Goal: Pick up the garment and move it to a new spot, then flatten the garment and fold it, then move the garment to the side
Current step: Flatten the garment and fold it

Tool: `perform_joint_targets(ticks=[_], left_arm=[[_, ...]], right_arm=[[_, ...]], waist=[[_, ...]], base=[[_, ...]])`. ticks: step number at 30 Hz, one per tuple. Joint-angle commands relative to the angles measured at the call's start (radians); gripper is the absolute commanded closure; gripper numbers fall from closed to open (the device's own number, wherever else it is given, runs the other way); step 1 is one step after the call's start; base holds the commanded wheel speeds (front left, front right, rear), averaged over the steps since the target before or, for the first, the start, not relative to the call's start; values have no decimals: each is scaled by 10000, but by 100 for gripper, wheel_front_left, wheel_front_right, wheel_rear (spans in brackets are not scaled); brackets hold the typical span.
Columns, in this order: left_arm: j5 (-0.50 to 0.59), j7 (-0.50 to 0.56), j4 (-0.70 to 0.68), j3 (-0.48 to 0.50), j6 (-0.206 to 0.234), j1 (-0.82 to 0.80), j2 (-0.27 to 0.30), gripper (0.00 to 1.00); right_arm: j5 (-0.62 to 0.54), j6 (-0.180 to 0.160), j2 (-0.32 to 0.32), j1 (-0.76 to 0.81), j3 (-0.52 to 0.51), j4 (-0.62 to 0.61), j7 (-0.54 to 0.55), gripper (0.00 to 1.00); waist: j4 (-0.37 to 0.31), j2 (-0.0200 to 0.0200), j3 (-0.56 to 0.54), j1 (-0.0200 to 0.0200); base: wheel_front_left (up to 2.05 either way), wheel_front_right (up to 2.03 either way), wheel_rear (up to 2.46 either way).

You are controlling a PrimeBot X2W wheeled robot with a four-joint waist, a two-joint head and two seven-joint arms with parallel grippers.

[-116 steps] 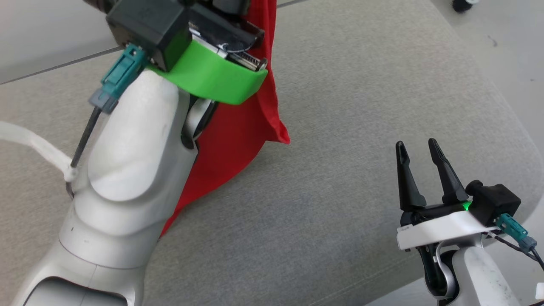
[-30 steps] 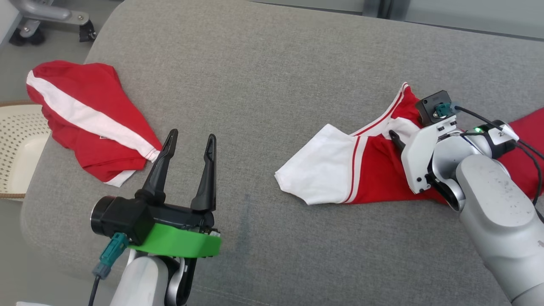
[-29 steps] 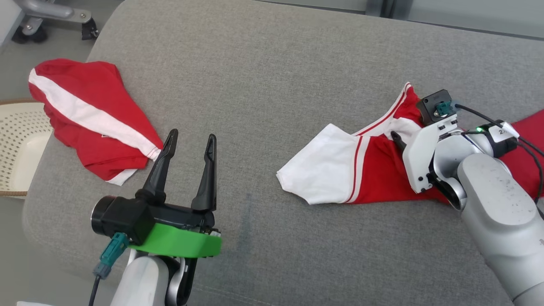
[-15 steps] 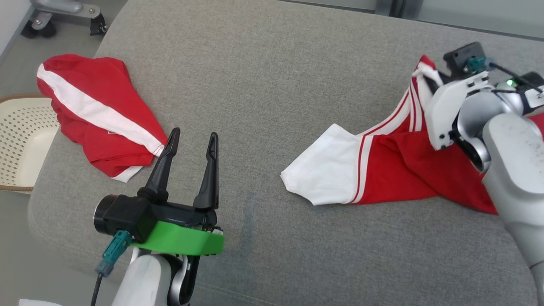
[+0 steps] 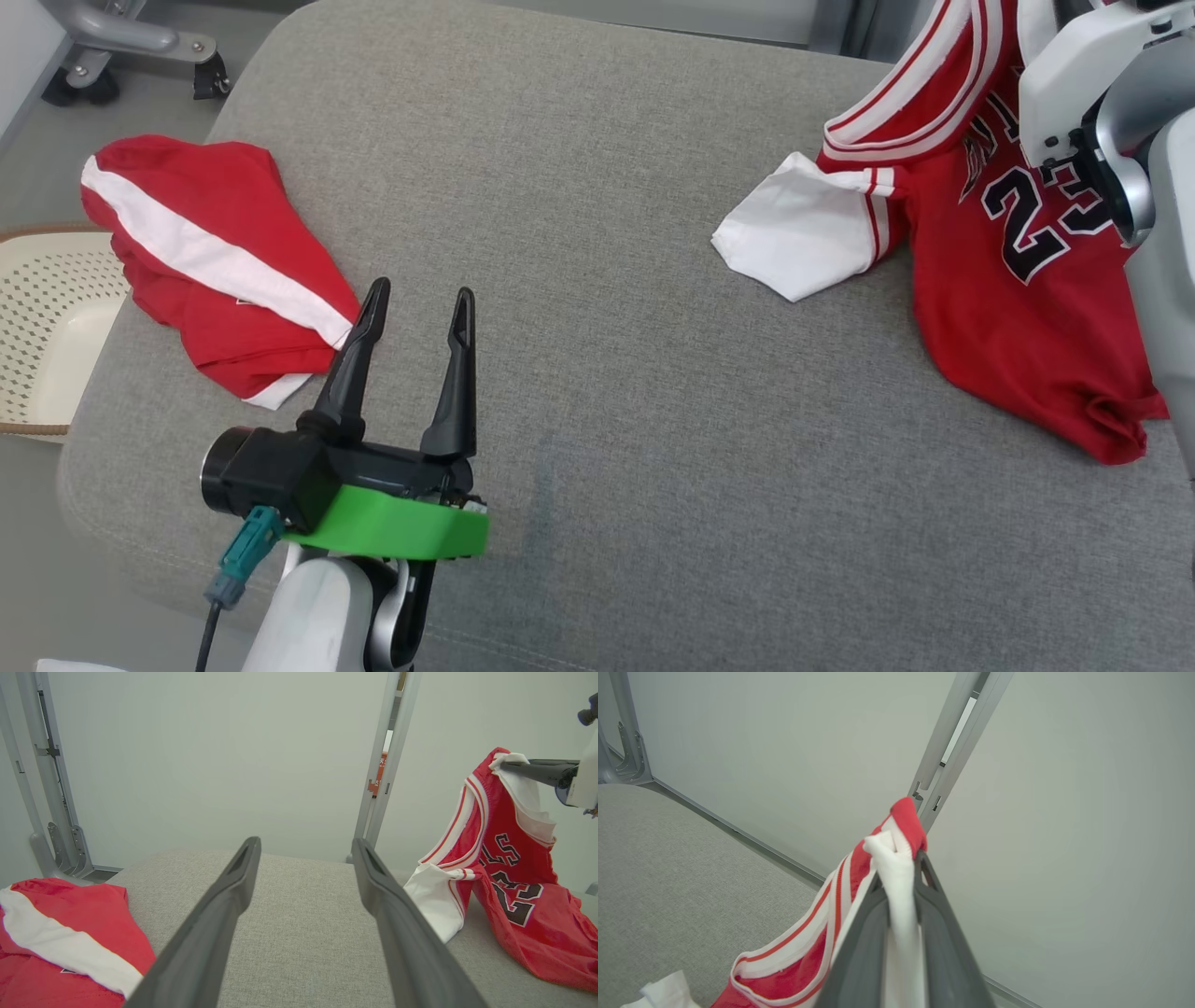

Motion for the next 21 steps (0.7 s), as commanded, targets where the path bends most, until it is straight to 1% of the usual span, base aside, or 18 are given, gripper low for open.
perform_joint_targets(ticks=[1, 2, 3, 5, 7, 10, 13, 17, 21], left_arm=[[42, 7, -40, 40, -3, -24, 13, 0], [23, 5, -46, 39, 6, -21, 13, 0], [11, 7, -40, 25, 6, -22, 13, 0], [-1, 5, -39, 12, 22, -37, 13, 0], [-14, 7, -53, 63, 66, -10, 14, 0], [90, 7, -14, 155, 69, 66, 13, 0], [234, 7, 8, 329, 0, 96, 14, 0], [344, 5, -11, 660, -14, 104, 16, 0], [444, 7, -13, 1069, -40, 82, 14, 0]], right_arm=[[-238, -17, -108, -171, 111, 197, -191, 58], [-417, -17, -186, -279, 215, 384, -347, 55], [-619, -19, -258, -386, 218, 552, -451, 0], [-909, -17, -189, -511, 153, 980, -486, 0], [-1013, -17, 79, -642, -82, 1241, -716, 0], [-1255, -17, 397, -458, -223, 1542, -1180, 0], [-1191, -17, 762, -101, -316, 1686, -1714, 0], [-992, -17, 1084, 577, -665, 1435, -2400, 0], [-659, -17, 1422, 1699, -872, 842, -3016, 0]], waist=[[-7, 0, 51, 0], [-13, 0, 86, 0], [-14, 0, 109, 0], [-37, 0, 140, 0], [-136, 0, 131, 0], [-433, 0, 31, 0], [-841, 0, -156, 0], [-1463, 0, -392, 0], [-2136, 0, -571, 0]], base=[[0, 0, 0], [0, 0, 0], [0, 0, 0], [0, 0, 0], [0, 0, 0], [0, 0, 0], [0, 0, 0], [0, 0, 0], [0, 0, 0]])
